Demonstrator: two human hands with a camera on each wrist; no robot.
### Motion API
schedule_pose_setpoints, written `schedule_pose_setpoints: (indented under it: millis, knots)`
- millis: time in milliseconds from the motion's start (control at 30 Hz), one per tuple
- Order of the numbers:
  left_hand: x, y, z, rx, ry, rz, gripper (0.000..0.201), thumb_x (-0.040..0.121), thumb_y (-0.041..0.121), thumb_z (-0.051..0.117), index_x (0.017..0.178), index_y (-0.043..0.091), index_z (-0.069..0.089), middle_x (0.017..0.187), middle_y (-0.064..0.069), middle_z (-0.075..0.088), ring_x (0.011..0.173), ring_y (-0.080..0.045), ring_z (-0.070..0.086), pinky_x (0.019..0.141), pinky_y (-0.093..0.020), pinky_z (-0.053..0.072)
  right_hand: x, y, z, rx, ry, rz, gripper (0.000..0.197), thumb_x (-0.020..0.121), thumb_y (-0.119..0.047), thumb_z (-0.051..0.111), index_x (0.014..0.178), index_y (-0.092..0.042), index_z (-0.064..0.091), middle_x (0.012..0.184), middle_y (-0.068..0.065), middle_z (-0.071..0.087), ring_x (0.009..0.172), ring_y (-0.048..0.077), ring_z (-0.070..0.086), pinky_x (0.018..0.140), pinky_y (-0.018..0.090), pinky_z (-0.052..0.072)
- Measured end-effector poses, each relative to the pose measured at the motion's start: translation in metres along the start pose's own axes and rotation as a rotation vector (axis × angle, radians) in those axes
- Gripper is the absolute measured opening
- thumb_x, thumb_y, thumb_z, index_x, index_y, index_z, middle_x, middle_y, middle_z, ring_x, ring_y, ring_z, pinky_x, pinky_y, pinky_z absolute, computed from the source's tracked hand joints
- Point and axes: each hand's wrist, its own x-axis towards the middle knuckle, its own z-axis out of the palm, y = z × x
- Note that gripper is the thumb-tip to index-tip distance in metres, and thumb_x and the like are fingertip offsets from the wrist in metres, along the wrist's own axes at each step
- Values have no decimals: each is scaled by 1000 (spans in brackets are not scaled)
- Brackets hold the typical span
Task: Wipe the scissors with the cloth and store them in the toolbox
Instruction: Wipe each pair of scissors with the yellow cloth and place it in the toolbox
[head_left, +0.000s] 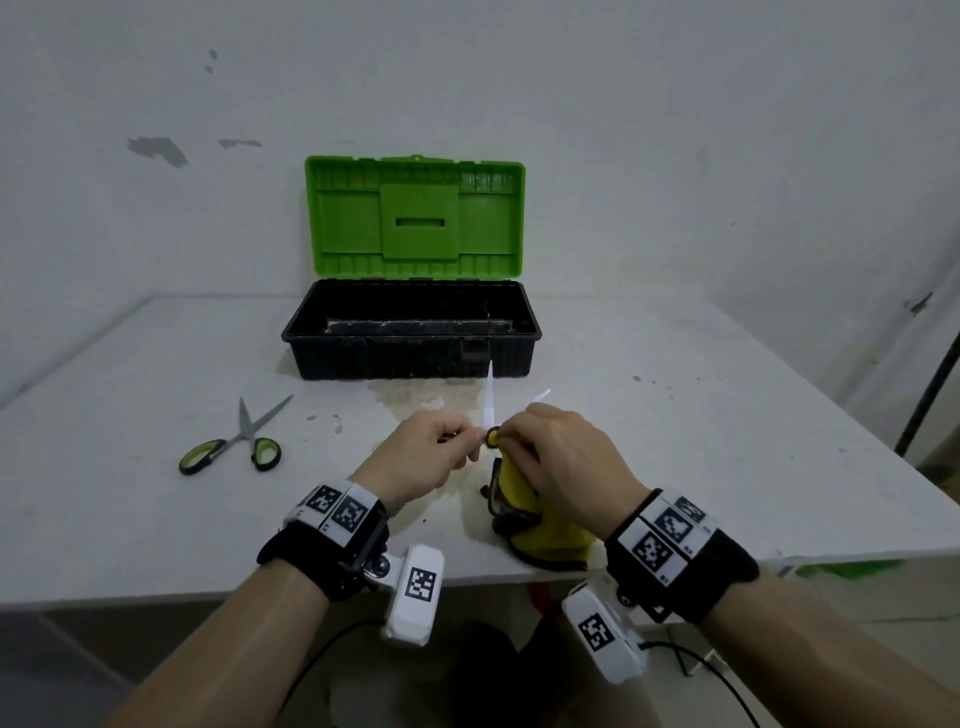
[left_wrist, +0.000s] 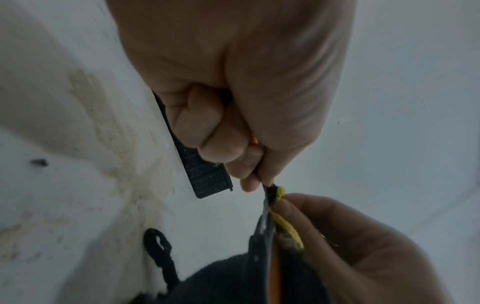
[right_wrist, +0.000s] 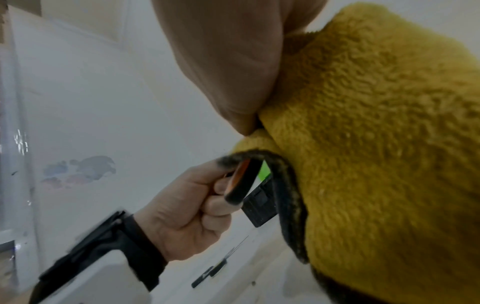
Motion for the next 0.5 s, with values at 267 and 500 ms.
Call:
schedule_pose_setpoints:
  millis: [267, 500]
  knots:
    - [-3, 9, -3, -247, -101, -233, 14, 101, 20, 40, 99, 15, 53, 69, -2, 52, 46, -9, 35, 43, -21, 24, 1, 3, 8, 79, 101, 76, 22, 98, -36, 51, 101, -22, 68, 98, -7, 64, 86, 14, 59, 73, 33, 53]
    - [-7, 14, 2, -200, -187, -214, 15, 107, 24, 34, 97, 16, 42, 76, -3, 51, 50, -7, 37, 47, -20, 27, -1, -5, 13, 25, -14, 51, 27, 100, -40, 44, 107, -25, 66, 101, -6, 60, 89, 14, 58, 72, 30, 52]
